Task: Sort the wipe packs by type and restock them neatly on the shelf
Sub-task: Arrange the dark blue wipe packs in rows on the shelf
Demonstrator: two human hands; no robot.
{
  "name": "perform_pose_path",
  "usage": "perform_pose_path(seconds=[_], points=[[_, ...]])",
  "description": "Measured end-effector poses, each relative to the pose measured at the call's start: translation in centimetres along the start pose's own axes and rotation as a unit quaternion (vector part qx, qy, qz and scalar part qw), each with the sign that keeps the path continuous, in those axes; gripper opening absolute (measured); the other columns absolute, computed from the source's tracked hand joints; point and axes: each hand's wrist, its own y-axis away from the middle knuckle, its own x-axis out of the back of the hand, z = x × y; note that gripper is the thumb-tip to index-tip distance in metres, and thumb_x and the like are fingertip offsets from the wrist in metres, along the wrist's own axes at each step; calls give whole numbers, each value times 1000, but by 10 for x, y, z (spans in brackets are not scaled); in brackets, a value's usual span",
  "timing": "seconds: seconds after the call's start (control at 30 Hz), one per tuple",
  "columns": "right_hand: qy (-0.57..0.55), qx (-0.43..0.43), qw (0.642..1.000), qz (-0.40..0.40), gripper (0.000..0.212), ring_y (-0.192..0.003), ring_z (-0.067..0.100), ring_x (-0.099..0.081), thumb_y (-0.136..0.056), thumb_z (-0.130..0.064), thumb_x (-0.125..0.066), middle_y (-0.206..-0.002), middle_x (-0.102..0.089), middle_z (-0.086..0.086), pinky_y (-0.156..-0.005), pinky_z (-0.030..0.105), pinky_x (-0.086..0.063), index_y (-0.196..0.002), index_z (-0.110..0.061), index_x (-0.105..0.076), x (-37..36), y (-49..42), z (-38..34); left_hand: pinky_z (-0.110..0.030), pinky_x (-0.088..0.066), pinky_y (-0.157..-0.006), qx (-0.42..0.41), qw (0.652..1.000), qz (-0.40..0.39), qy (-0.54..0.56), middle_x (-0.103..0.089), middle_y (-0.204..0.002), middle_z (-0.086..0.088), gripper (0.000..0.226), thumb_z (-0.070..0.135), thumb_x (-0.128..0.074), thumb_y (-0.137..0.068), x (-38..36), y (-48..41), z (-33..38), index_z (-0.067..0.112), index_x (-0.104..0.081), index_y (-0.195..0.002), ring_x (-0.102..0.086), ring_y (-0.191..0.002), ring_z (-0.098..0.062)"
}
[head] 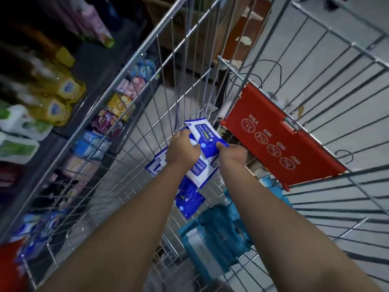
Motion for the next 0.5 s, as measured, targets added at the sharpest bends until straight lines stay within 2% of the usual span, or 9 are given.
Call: perform_pose_path(seconds=[0.07,0.13,0.2,0.27,0.37,0.43,0.5], points=[[29,-15,999,-8,45,-98,23,-63,-80,-26,-76,-116,-66,17,-81,31,-49,-114,1,-62,6,-1,0,-37,-39,-96,14,1000,-2,-2,-52,-126,-17,45,19,-65,-86,-3,-2,5,2,-50,-125,-47,-119,-33],[37,6,999,-36,34,-106,29,-63,-89,-18,-65,-118,-64,19,-79,32,-48,-116,2,-62,14,5,0,-37,-38,-98,25,1000,-6,-7,-49,-129,-17,49,20,-65,-86,-2,-1,9,2,-48,-128,-44,-122,-32],[16,41,999,-21,18,-104,33,-63,-89,-11,-60,-111,-67,19,-77,30,-47,-106,-6,-66,17,12,1,-39,-39,-100,20,1000,-14,-12,-48,-130,-17,49,20,-66,-85,1,5,11,1,-48,-127,-44,-124,-33],[-5,74,997,17,5,-90,29,-63,-88,-9,-59,-94,-67,13,-72,28,-42,-89,-13,-57,18,22,-4,-39,-40,-99,9,1000,-20,-14,-48,-129,-17,46,21,-66,-86,7,14,13,1,-50,-124,-45,-121,-33],[-20,134,990,-41,13,-70,22,-48,-92,-14,-48,-75,-52,2,-65,29,-35,-80,-16,-46,15,47,-11,-36,-40,-95,0,1000,-20,2,-50,-125,-17,40,21,-62,-89,25,27,14,1,-51,-122,-48,-116,-32],[-41,167,982,-82,16,-65,18,-43,-91,-22,-42,-74,-50,2,-65,29,-33,-77,-20,-49,12,63,-15,-35,-39,-95,0,1000,-21,6,-51,-122,-15,36,24,-59,-91,47,33,19,3,-52,-121,-48,-114,-30],[-38,163,983,-75,17,-69,18,-42,-89,-28,-38,-79,-50,4,-67,31,-35,-80,-19,-51,11,71,-21,-33,-41,-92,0,999,-39,15,-57,-117,-14,32,27,-59,-91,71,35,25,7,-55,-116,-53,-110,-30]])
